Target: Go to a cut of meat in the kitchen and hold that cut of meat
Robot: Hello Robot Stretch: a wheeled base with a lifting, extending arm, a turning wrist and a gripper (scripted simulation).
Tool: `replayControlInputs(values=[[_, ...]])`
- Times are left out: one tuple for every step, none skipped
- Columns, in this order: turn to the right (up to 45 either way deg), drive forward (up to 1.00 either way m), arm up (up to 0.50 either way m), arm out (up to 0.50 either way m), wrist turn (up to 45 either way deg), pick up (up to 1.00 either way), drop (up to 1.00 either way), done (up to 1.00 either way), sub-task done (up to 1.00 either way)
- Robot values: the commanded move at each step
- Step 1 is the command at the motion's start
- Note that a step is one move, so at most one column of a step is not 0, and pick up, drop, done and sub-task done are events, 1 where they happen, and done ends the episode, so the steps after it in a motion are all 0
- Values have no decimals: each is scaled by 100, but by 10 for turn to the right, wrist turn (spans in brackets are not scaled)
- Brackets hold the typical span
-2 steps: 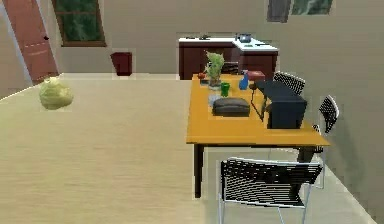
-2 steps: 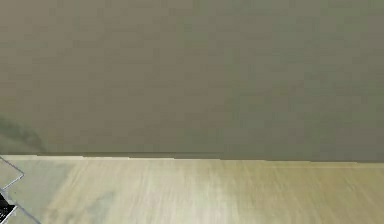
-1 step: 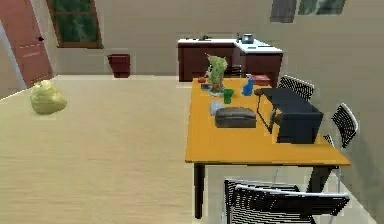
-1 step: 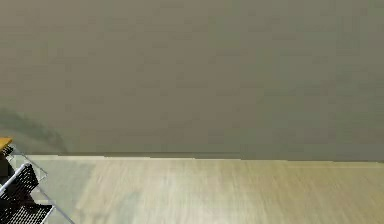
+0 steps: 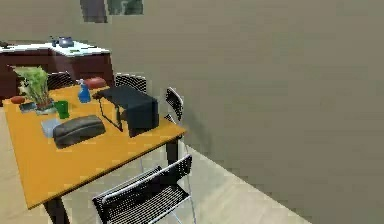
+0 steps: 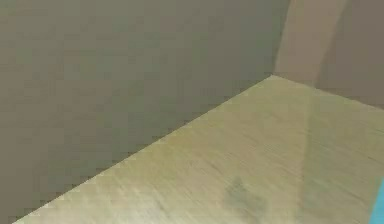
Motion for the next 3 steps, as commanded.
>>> replayControlInputs(values=[[450, 0, 0, 0, 0, 0, 0, 0, 0], [0, 30, 0, 0, 0, 0, 0, 0, 0], [-450, 0, 0, 0, 0, 0, 0, 0, 0]])
